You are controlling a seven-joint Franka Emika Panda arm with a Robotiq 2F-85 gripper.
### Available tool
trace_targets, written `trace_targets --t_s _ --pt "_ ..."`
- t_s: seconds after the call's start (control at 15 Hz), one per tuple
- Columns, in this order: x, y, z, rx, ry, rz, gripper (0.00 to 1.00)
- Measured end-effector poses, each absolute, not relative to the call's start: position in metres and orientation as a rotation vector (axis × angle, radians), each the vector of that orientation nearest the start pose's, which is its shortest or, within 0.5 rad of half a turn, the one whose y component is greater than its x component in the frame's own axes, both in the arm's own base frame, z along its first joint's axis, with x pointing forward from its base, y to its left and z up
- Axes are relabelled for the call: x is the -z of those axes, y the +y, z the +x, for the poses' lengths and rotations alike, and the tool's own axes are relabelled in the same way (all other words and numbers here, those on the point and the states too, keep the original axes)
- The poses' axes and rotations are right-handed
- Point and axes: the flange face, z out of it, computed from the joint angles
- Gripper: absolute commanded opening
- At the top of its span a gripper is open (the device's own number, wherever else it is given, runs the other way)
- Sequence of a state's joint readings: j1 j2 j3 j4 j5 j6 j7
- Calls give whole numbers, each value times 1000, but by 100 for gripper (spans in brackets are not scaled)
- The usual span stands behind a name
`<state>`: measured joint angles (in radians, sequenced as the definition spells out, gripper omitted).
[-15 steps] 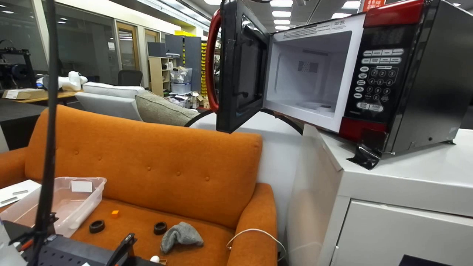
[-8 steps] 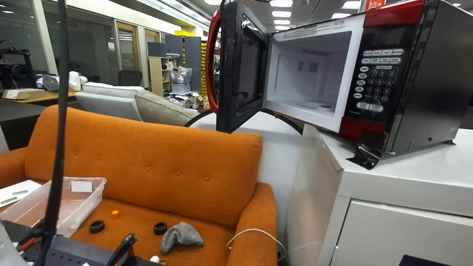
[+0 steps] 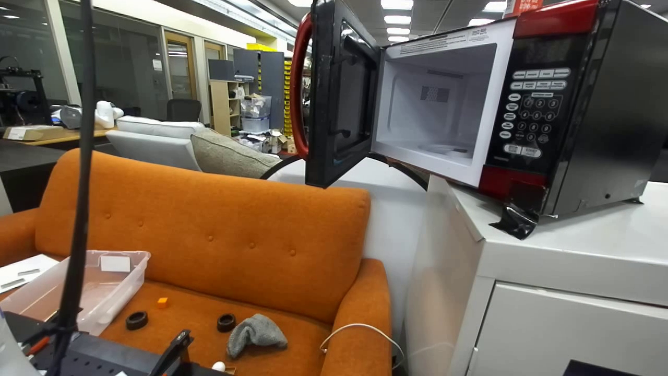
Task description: Remove the bottle from the top of the microwave and put it in the box on the couch
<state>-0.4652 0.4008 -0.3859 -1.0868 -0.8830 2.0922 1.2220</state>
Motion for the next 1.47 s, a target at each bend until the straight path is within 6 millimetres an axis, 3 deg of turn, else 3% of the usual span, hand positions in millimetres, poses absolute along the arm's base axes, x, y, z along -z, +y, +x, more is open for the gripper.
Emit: trace_targets --t_s 0.33,0.67,0.87,1.07,1.27,1.47 --pt "-748 -475 484 -987 -1668 1326 27" --pt "-807 -411 485 -1126 -1660 1409 27" --pt "-824 -367 489 -1175 -1634 1502 27" --pt "-817 -323 497 -1160 -1591 1609 27" --pt "-789 -271 506 -1118 -1505 1746 27" --pt "-759 -214 499 -1075 -1417 1900 27"
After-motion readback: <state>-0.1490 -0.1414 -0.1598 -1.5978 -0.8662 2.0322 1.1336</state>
